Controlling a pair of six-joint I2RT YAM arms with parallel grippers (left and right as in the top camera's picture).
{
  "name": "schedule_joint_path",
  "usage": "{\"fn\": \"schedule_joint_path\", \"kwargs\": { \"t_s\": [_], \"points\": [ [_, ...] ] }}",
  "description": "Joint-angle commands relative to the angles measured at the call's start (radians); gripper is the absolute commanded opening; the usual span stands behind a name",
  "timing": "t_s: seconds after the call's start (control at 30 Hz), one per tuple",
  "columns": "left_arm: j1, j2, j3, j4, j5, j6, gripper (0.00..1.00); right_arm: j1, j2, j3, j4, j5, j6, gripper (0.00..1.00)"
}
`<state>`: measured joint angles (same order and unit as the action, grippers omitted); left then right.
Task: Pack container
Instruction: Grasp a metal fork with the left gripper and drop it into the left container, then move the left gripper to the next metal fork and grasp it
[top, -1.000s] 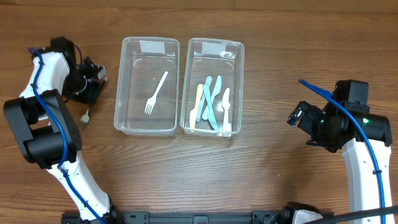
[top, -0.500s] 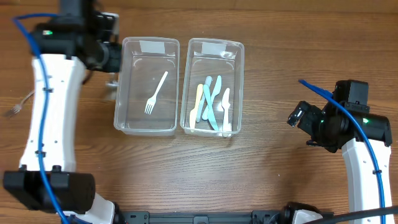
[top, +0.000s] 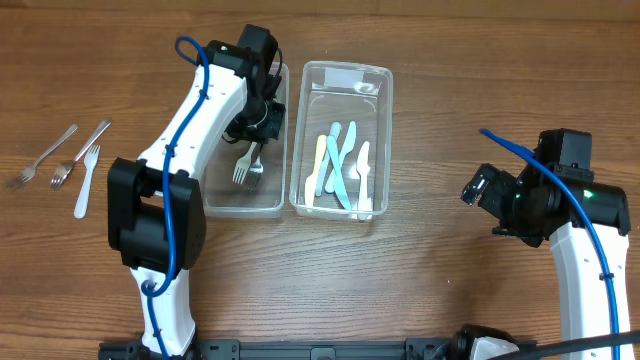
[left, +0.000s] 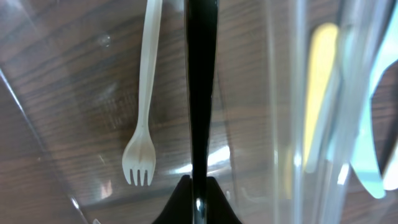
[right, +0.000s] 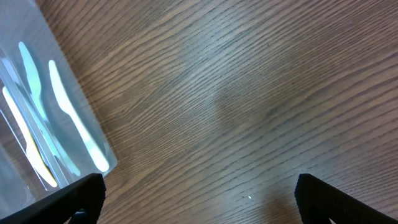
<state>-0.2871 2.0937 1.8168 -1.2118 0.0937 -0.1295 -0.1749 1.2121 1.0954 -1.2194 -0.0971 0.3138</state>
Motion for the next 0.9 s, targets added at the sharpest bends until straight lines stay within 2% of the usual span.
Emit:
{"fn": "schedule_joint_path", "kwargs": {
  "t_s": [0.0, 0.03, 0.1, 0.17, 0.23, 0.33, 0.37, 0.4, 0.53, 0.67, 0.87],
  "points": [
    [0.018, -0.014, -0.001, 0.001, 0.000, -0.004, 0.35, 0.006, 0.002, 0.004, 0.003, -0.003, -0.004, 1.00],
    [0.024, -0.018, 0.000, -0.004, 0.001, 0.000, 0.36, 0.006, 0.002, 0.004, 0.003, -0.003, -0.004, 1.00],
    [0.031, -0.031, 0.003, -0.017, -0.003, 0.026, 0.47, 0.006, 0.002, 0.004, 0.003, -0.003, -0.004, 1.00],
    [0.035, -0.056, 0.024, -0.052, -0.063, 0.029, 0.49, 0.006, 0.002, 0.004, 0.003, -0.002, -0.004, 1.00],
    [0.048, -0.114, 0.059, -0.101, -0.167, 0.029, 0.56, 0.006, 0.002, 0.004, 0.003, -0.002, -0.004, 1.00],
    [0.098, -0.239, 0.073, -0.119, -0.241, 0.029, 0.75, 0.006, 0.002, 0.004, 0.005, -0.002, -0.004, 1.00],
    [0.137, -0.298, 0.073, -0.118, -0.243, 0.028, 0.91, 0.006, 0.002, 0.004, 0.005, -0.002, -0.004, 1.00],
    [0.182, -0.347, 0.073, -0.116, -0.243, 0.028, 1.00, 0.006, 0.002, 0.004, 0.006, -0.002, -0.005, 1.00],
    [0.410, -0.452, 0.073, -0.126, -0.226, 0.027, 1.00, 0.006, 0.002, 0.004, 0.006, -0.002, -0.005, 1.00],
    [0.623, -0.426, 0.050, -0.122, -0.145, 0.161, 1.00, 0.006, 0.002, 0.004, 0.007, -0.002, -0.004, 1.00],
    [0.761, -0.307, -0.048, -0.041, -0.118, 0.206, 1.00, 0.006, 0.002, 0.004, 0.007, -0.002, -0.005, 1.00]
  ]
}}
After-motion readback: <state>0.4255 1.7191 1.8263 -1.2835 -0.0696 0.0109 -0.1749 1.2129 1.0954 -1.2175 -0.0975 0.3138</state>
